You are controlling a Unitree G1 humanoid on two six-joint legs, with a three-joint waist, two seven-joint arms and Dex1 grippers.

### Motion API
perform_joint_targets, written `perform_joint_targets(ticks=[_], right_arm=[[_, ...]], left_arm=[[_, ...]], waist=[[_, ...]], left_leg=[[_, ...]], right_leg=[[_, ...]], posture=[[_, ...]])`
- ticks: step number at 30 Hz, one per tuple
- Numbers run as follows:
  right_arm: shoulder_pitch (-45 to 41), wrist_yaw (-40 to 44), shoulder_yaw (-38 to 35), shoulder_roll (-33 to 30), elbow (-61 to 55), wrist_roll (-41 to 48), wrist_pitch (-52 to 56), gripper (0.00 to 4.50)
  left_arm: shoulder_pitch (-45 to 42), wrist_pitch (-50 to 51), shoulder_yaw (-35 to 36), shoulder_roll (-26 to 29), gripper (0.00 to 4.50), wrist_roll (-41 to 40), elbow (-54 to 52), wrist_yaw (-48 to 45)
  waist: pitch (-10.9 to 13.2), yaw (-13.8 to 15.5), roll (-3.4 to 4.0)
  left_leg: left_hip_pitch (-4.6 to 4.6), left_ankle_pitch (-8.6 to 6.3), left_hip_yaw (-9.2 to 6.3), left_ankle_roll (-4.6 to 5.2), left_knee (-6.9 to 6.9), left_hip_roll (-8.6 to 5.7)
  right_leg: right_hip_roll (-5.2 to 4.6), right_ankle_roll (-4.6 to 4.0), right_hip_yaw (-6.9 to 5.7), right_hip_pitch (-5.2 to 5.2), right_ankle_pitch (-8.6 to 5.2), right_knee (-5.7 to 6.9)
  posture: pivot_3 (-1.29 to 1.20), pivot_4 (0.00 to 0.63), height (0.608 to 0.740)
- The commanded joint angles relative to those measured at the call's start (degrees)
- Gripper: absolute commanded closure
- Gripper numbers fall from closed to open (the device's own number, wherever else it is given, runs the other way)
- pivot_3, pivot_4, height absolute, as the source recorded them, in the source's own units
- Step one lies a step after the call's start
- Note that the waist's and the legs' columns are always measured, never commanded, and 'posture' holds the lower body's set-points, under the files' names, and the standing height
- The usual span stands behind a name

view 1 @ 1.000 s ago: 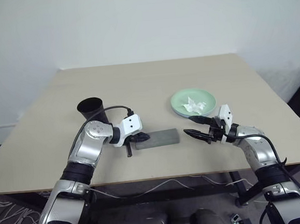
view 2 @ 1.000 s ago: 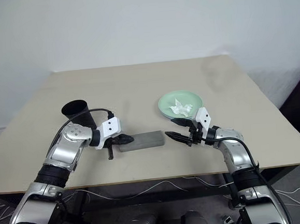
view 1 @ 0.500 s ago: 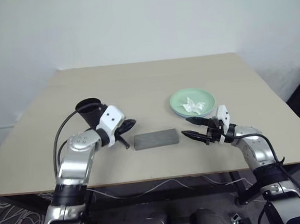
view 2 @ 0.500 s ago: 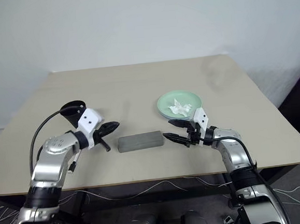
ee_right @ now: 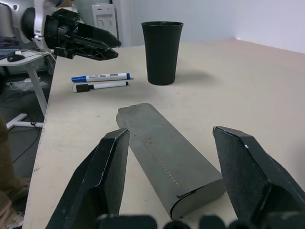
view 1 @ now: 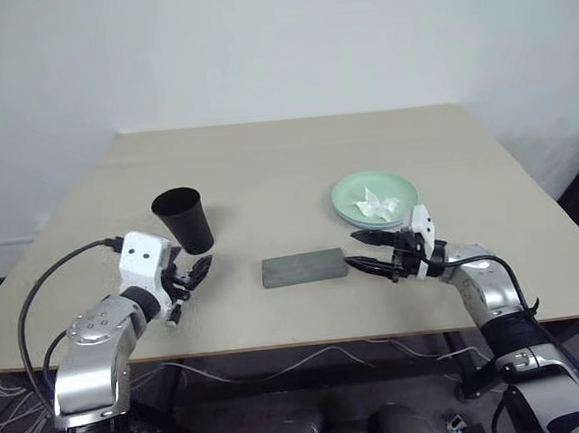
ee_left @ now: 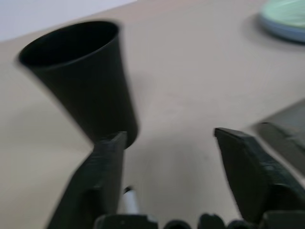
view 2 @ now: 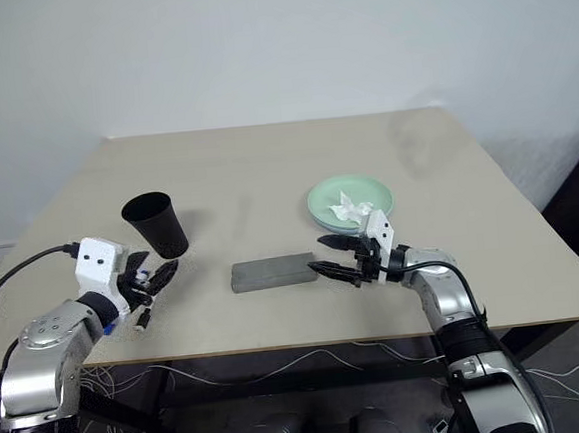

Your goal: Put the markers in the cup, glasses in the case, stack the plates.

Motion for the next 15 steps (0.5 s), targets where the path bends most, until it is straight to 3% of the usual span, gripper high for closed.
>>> perform_joint_targets(ticks=[1, 15], right_arm=[[-1.9, 0.5, -0.5, 0.4, -0.1, 0.6, -0.9, 1.45], [0.5, -1.0, -0.6, 0.3, -1.6, 0.5, -1.2, 1.45]], left_arm=[[-1.1, 2.7, 0.7, 1.2, 0.06, -1.2, 0.1, 1.5], [-11.7, 17.9, -3.7, 2.0, 0.02, -2.1, 7.8, 6.4]], waist=[[0.0, 0.0, 0.00], [0.0, 0.1, -0.01]], left_leg=[[0.00, 0.00, 0.00, 0.00, 0.00, 0.00], [-0.02, 0.00, -0.01, -0.01, -0.04, 0.00]], right_leg=[[0.01, 0.00, 0.00, -0.01, 0.00, 0.00], [0.00, 0.01, -0.01, -0.03, 0.00, -0.01]], posture=[[0.00, 0.000, 0.738], [0.00, 0.000, 0.738]])
